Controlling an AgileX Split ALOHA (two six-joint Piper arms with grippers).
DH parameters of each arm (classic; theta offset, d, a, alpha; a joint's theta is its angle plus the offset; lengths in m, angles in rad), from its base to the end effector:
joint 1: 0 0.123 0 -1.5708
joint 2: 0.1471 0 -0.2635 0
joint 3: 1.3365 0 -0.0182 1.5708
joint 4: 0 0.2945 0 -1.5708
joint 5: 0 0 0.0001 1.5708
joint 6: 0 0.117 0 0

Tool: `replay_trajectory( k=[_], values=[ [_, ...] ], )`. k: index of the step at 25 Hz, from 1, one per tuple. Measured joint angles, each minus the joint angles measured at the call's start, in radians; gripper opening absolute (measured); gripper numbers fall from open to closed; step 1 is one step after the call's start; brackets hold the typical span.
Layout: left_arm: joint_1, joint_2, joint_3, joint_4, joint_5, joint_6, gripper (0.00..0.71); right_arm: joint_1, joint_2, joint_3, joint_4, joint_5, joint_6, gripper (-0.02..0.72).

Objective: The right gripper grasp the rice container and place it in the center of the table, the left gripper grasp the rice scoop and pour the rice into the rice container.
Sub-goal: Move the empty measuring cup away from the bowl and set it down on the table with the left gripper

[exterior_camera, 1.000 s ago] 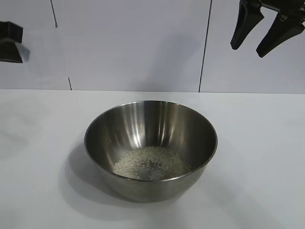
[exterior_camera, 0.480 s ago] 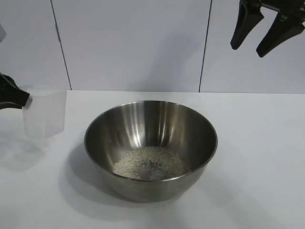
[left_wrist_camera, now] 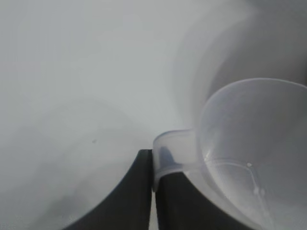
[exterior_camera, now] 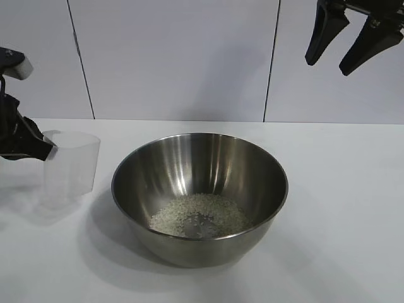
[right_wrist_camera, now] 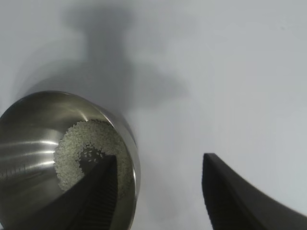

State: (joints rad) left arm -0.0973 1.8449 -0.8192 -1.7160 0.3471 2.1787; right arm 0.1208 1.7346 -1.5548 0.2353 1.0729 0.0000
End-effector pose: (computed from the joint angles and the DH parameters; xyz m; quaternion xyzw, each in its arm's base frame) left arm 0.3606 -0.0749 0.0513 0.3076 0.8776 -0.0997 0.3540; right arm 0.4159 0.0746 0.2600 -0.0246 0.9731 0.1242 0.1927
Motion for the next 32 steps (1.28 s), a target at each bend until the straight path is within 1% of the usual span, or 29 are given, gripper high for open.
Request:
replay_trajectory(
  k=[5,12,15,18,21,23,25,28,32],
  values=[
    [0.0,0.027,-0.009,0.0,0.007,0.034,0.007,0.0,0.0,0.0,0.0,0.0,0.0,0.37],
    [0.0,0.048,-0.009,-0.001,-0.034,0.042,0.007,0.0,0.0,0.0,0.0,0.0,0.0,0.37],
    [0.0,0.049,-0.009,-0.001,-0.037,0.042,0.024,0.0,0.0,0.0,0.0,0.0,0.0,0.37],
    [0.0,0.049,-0.009,-0.001,-0.039,0.043,0.086,0.0,0.0,0.0,0.0,0.0,0.0,0.37],
    [0.0,0.049,-0.009,-0.001,-0.044,0.043,0.194,0.0,0.0,0.0,0.0,-0.001,0.0,0.37],
    [0.0,0.049,-0.009,-0.001,-0.059,0.042,0.281,0.0,0.0,0.0,0.0,-0.006,0.0,0.37],
    [0.0,0.049,-0.009,-0.001,-0.071,0.042,0.341,0.0,0.0,0.0,0.0,-0.014,0.0,0.37],
    [0.0,0.049,-0.009,-0.001,-0.095,0.038,0.378,0.0,0.0,0.0,0.0,-0.018,0.0,0.37],
    [0.0,0.031,-0.009,-0.001,-0.115,0.034,0.387,0.0,0.0,0.0,0.0,-0.02,0.0,0.37]
  ],
)
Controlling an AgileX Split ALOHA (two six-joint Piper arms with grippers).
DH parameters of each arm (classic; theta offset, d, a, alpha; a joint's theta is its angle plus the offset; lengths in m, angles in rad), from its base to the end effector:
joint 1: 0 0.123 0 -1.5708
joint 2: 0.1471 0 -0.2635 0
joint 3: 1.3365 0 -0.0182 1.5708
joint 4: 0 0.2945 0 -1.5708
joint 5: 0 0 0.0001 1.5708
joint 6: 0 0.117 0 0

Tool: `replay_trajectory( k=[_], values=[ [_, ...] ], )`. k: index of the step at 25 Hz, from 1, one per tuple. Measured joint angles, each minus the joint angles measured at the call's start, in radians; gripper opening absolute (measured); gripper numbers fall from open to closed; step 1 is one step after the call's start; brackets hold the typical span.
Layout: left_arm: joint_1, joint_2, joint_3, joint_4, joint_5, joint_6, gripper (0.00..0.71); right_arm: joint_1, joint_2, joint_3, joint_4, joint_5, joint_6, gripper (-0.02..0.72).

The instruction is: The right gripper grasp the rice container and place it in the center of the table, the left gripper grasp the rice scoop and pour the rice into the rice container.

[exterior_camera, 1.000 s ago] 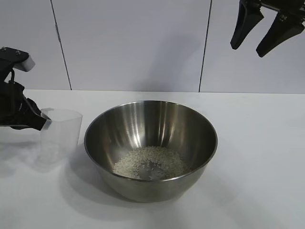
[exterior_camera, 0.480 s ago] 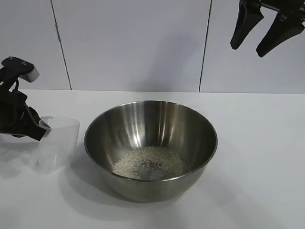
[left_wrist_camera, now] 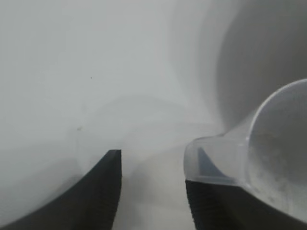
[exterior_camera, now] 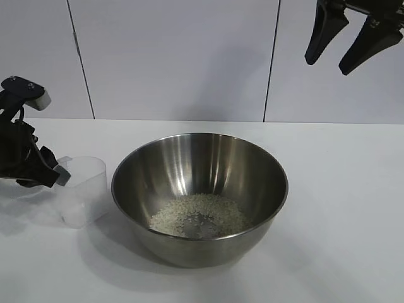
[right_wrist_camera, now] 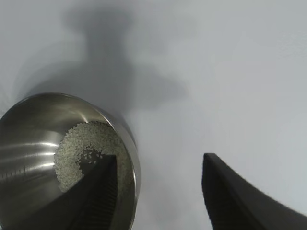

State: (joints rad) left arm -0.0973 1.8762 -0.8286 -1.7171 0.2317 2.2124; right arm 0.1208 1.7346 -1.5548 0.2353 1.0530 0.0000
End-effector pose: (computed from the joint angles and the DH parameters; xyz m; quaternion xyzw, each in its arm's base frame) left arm 0.3631 -0.0622 0.0381 0.3080 0.8912 -0.0447 0.3299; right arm 0.4180 0.0746 0.2609 -0.0234 0.9711 0.1244 0.2024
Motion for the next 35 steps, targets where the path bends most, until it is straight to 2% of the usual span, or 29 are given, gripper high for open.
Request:
replay_trajectory(
  k=[10,15,20,25,30,35],
  values=[
    [0.0,-0.027,0.049,-0.003,-0.021,-0.026,0.388,0.0,0.0,0.0,0.0,-0.005,0.0,0.37],
    [0.0,-0.038,0.076,-0.004,-0.097,-0.083,0.388,0.0,0.0,0.0,0.0,-0.005,0.0,0.37],
    [0.001,-0.139,0.084,-0.005,-0.187,-0.158,0.388,0.0,0.0,0.0,0.0,-0.005,0.0,0.37],
    [0.002,-0.281,0.116,-0.008,-0.232,-0.325,0.363,0.0,0.0,0.0,0.0,-0.005,0.0,0.37],
    [0.002,-0.418,0.121,-0.009,-0.082,-0.572,0.356,0.0,0.0,0.0,0.0,-0.005,0.0,0.37],
    [0.002,-0.494,0.121,-0.007,0.106,-0.622,0.353,0.0,0.0,0.0,0.0,-0.005,0.0,0.37]
  ],
)
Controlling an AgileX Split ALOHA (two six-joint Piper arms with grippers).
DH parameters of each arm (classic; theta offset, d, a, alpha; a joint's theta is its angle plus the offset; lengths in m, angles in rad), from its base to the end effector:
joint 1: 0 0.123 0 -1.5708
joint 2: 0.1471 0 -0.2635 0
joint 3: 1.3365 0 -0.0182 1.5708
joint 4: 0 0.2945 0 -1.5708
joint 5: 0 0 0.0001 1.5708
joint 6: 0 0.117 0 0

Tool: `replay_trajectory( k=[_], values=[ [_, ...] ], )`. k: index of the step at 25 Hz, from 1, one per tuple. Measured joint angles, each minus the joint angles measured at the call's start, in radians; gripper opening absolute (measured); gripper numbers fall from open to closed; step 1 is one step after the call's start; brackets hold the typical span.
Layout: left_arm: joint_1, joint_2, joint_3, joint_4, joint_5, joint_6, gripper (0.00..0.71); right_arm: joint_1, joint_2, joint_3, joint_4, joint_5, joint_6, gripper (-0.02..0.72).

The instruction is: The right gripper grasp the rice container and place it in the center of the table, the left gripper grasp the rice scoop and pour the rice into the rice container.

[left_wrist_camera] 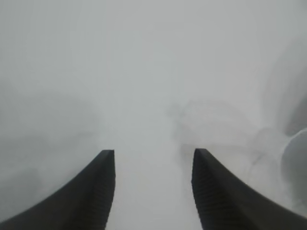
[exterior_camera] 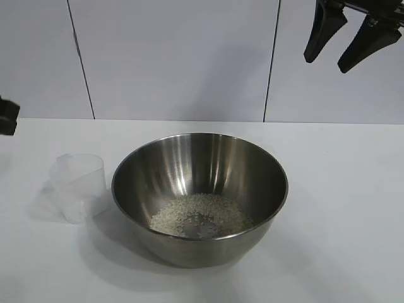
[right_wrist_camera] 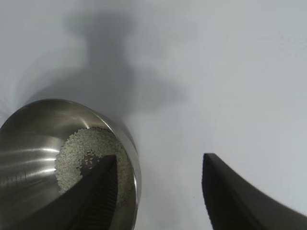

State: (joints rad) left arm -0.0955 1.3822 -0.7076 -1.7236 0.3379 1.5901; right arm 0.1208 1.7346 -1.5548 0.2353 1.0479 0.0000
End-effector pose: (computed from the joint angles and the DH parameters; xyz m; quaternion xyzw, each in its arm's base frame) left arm 0.3342 -0.0706 0.1820 0.0622 0.8582 -0.2013 0.4680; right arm 0.4186 0.0746 0.2612 -0.0231 0.9706 0.1245 0.2049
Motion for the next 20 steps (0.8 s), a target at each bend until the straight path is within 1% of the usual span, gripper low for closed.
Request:
replay_trajectory(
  k=[3,6,8,10,12,15,16,18,20],
  values=[
    [0.0,-0.029,-0.006,0.005,0.108,0.053,0.353,0.0,0.0,0.0,0.0,0.0,0.0,0.37],
    [0.0,-0.048,-0.024,0.011,0.189,0.136,0.353,0.0,0.0,0.0,0.0,0.0,0.0,0.37],
    [0.0,-0.056,-0.042,0.013,0.233,0.15,0.352,0.0,0.0,0.0,0.0,0.0,0.0,0.37],
    [0.0,-0.063,-0.062,0.018,0.259,0.123,0.352,0.0,0.0,0.0,0.0,0.0,0.0,0.37],
    [0.0,-0.065,-0.09,0.018,0.258,0.008,0.352,0.0,0.0,0.0,0.0,0.0,0.0,0.37],
    [0.0,-0.065,-0.156,0.032,0.242,-0.22,0.352,0.0,0.0,0.0,0.0,0.0,0.0,0.37],
    [0.0,-0.065,-0.182,0.076,0.242,-0.306,0.351,0.0,0.0,0.0,0.0,0.0,0.0,0.37],
    [0.0,-0.065,-0.256,0.222,0.246,-0.474,0.344,0.0,0.0,0.0,0.0,0.0,0.0,0.37],
    [0.0,-0.065,-0.332,0.447,0.277,-0.669,0.34,0.0,0.0,0.0,0.0,0.0,0.0,0.37]
  ],
)
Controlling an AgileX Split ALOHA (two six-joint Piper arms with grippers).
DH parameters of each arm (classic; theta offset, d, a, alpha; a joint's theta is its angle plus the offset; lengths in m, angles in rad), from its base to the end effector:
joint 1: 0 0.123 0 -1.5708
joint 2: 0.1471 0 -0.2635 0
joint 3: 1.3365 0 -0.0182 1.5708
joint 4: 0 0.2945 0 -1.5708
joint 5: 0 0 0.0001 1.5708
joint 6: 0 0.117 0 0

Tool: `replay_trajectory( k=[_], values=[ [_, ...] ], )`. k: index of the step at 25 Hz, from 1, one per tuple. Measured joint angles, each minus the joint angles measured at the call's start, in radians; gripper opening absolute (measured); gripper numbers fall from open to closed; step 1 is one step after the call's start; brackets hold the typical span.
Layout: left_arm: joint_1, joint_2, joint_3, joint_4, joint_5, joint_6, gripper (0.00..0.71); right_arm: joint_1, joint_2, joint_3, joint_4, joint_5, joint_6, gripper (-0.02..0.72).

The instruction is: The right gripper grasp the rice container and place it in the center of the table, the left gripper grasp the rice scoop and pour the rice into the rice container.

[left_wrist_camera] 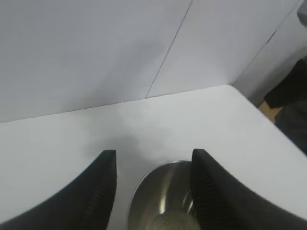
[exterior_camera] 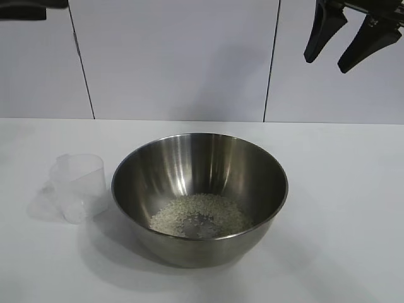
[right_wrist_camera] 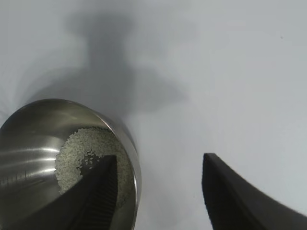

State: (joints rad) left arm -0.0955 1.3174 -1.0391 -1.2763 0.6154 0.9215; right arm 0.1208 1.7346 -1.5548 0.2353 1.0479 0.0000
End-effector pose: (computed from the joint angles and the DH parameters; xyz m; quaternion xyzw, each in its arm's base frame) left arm 0.3469 -0.0982 0.3095 0.0806 0.8083 -0.3382 0.4752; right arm 0.4186 0.0746 0.2612 -0.0231 0.9706 0.1245 0.2049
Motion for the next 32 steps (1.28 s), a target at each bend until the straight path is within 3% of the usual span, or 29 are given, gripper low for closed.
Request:
replay_trajectory(
  k=[2,4,8,11,16,20,32],
  values=[
    [0.0,0.005,-0.09,0.232,0.065,-0.179,0.338,0.0,0.0,0.0,0.001,0.0,0.0,0.37],
    [0.0,0.031,-0.18,0.475,0.2,-0.348,0.338,0.0,0.0,0.0,0.008,0.0,0.0,0.37],
    [-0.027,0.135,-0.322,0.727,0.392,-0.557,0.338,0.0,0.0,0.0,0.023,0.0,0.0,0.37],
    [-0.071,0.217,-0.378,0.752,0.414,-0.591,0.343,0.0,0.0,0.0,0.029,0.008,0.0,0.37],
    [-0.157,0.341,-0.448,0.761,0.427,-0.633,0.458,0.0,0.0,0.0,0.032,0.035,-0.019,0.37],
    [-0.202,0.419,-0.496,0.799,0.418,-0.687,0.491,0.0,0.0,0.0,0.034,0.037,-0.02,0.37],
    [-0.21,0.496,-0.505,0.863,0.362,-0.815,0.497,0.0,0.0,0.0,0.037,0.037,-0.022,0.37]
  ],
)
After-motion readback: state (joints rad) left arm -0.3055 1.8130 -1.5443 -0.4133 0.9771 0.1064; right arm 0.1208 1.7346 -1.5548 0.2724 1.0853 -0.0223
